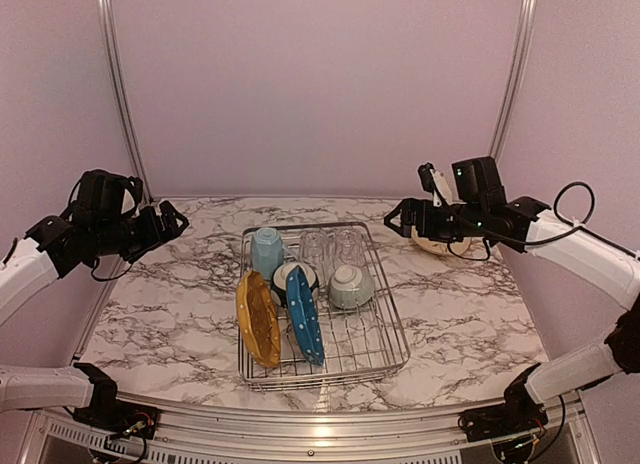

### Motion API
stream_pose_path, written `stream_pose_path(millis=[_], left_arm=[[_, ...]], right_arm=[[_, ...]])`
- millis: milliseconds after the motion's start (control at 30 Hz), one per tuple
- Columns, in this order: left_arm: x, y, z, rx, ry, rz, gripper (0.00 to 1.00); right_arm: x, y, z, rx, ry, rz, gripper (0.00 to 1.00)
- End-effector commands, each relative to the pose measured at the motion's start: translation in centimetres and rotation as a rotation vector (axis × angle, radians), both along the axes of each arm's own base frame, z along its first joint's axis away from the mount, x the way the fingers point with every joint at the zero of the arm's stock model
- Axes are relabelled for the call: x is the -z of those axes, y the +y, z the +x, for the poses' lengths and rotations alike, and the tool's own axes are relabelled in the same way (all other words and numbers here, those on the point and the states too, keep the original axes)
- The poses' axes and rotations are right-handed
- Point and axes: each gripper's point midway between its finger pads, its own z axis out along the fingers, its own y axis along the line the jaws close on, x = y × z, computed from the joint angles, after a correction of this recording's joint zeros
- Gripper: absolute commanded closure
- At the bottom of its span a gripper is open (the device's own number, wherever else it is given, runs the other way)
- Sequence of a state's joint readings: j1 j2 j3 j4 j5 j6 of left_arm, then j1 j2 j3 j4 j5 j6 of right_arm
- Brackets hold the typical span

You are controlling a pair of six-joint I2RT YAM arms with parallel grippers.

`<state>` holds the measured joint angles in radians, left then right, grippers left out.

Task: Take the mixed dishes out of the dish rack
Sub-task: Grab the plate from the dish rack.

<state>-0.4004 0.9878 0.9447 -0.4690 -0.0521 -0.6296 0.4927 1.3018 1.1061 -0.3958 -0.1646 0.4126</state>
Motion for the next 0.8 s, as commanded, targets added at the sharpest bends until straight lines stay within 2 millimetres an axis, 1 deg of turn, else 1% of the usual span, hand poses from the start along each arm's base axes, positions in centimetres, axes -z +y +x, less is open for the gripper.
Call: stream_pose_path(millis=[0, 33, 133, 267, 400, 500, 633, 767], left_arm=[[0.7, -0.4, 0.2, 0.003, 0.013, -0.017, 0.01], [0.7, -0.4, 0.2, 0.002, 0.012, -0.019, 0.01], [0.9, -0.5, 0.2, 0.001, 0.014, -0.026, 0.01], [1.2, -0.6, 0.0, 0.005, 0.023, -0.036, 0.01], [1.4, -0.4, -0.2, -0.006, 0.025, -0.043, 0.01], [1.5, -0.4, -0.3, -0.006, 0.027, -0.046, 0.01], [1.4, -0.4, -0.4, -0.008, 0.025, -0.05, 0.01], [1.3, -0.2, -0.6, -0.013, 0.022, -0.05, 0.01]], right_arm=[[-1.6, 3.8, -2.6, -0.114, 0.046, 0.117, 0.04], [-1.7, 4.4, -3.1, -0.135, 0.051, 0.128, 0.02], [-2.2, 7.2, -5.2, -0.225, 0.066, 0.17, 0.02], [-2.5, 11.4, -9.0, -0.373, 0.102, 0.225, 0.02], [-2.8, 14.4, -12.0, -0.478, 0.135, 0.265, 0.02], [-2.1, 15.9, -13.3, -0.508, 0.174, 0.263, 0.05], [-0.6, 17.9, -14.6, -0.54, 0.227, 0.23, 0.08], [1.9, 20.1, -15.5, -0.563, 0.266, 0.144, 0.16]])
